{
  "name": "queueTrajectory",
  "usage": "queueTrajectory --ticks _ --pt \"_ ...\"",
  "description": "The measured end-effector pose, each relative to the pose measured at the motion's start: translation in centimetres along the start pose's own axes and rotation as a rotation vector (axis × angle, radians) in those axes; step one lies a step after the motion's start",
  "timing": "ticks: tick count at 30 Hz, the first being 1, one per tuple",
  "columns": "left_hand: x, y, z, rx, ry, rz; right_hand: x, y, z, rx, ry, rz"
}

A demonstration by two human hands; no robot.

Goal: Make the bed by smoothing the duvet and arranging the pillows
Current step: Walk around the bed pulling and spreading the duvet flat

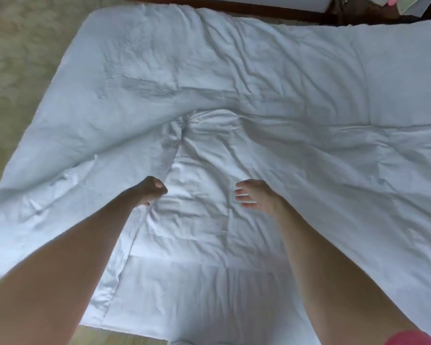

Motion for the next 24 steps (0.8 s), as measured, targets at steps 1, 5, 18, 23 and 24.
queueTrajectory --ticks 1,5,18,23,24 --pt "1.6 -0.5 -0.7 0.004 0.013 0.012 -1.3 -1.0 -0.2 0.014 -0.009 -0.021" --pt "8.1 -1.0 -3.7 -0.024 0.085 0.041 -4.8 -5.5 -1.4 0.074 -0.028 -0.079" --pt "31.6 -0.1 -8.0 -0.104 0.242 -0.019 -14.6 -29.4 -4.6 0.217 -0.099 -0.203" --pt "40.6 2.3 -8.6 -0.041 0.230 -0.118 -17.9 -40.6 -4.1 0.151 -0.102 -0.198" --pt "41.9 2.7 -9.0 -0.013 0.207 -0.127 -18.3 -42.0 -3.7 0.089 -0.074 -0.157"
Point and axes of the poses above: each hand's wrist, its own z-axis towards the middle knuckle, its own y-axis out of the back of the hand, x = y × z, the point moved 10 cm from there along z, towards the middle knuckle, and after that the axes turned 3 degrees about -x, right-handed, at the moved point
